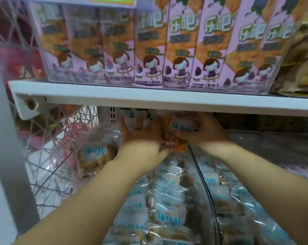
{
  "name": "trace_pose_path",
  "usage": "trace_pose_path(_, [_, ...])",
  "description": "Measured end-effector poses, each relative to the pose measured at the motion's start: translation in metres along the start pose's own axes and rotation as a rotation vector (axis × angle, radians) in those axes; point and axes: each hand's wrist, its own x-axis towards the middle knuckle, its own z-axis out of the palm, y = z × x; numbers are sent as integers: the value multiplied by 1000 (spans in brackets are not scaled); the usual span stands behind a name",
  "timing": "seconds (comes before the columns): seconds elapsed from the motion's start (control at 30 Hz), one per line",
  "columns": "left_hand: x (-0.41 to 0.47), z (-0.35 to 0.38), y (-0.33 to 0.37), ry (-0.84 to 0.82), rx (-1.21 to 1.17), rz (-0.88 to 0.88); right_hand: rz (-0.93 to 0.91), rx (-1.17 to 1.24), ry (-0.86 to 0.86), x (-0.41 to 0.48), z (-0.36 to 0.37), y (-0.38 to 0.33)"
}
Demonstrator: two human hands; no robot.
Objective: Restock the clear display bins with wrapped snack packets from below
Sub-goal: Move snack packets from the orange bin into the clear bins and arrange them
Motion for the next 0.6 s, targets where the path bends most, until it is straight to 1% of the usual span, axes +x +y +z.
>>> trace_pose_path(0.07, [-6,3,-5,140,-114,-5,7,-45,-36,4,3,-3])
trace_pose_path(0.13, [-9,3,-12,227,-185,-15,-14,-66,-84,8,8,-1])
trace_pose_path(0.2, [-8,7,-20,269,-148,-11,-66,-79,-124,9,12,0])
trace_pose_path(0.27, [-6,15,-23,333,-53,30,-80,-130,-139,10,16,3])
trace_pose_path(0.33, [-3,22,-24,394,27,51,-73,-118,-151,13,16,6])
trace_pose_path(0.4, [-2,26,-26,411,55,66,-53,-119,-195,13,15,7])
trace_pose_path(0.5, [-2,27,-28,396,68,99,-32,-77,-246,14,14,9])
trace_pose_path(0.53, [-3,27,-28,383,80,104,-47,-113,-249,13,13,7])
trace_pose_path(0.6, [-4,27,-29,360,113,111,-88,-273,-232,14,12,7])
